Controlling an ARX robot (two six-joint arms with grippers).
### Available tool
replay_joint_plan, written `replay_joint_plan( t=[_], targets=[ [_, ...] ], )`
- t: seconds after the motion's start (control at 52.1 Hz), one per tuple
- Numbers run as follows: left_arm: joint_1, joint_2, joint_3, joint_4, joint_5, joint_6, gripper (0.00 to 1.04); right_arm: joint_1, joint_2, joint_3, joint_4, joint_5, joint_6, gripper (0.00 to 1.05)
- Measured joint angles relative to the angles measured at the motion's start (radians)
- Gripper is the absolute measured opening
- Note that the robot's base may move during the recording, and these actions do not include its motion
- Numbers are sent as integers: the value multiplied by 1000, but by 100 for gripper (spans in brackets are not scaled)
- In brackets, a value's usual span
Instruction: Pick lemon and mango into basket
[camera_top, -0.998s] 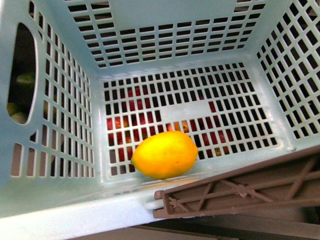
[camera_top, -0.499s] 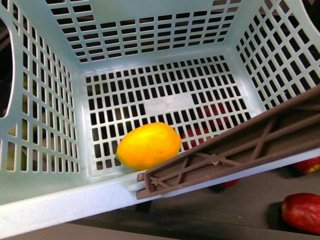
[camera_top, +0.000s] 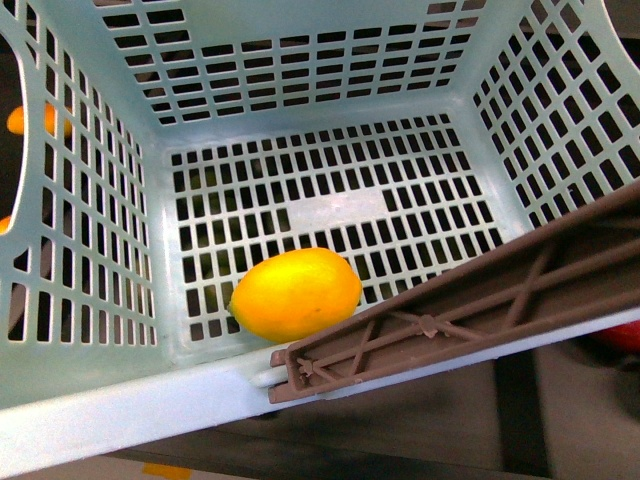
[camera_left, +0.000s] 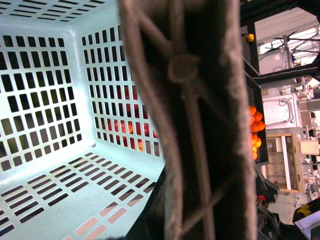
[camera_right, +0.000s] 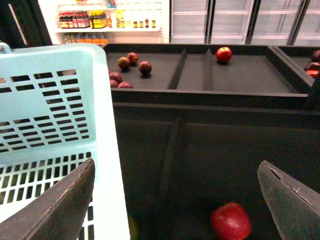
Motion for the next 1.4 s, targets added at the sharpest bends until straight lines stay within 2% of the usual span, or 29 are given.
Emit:
replay_joint_plan(
  t=[1.402],
  targets=[
    [0, -2, -2, 0, 1, 2, 4, 0, 0, -2, -1, 0, 0, 96]
  ],
)
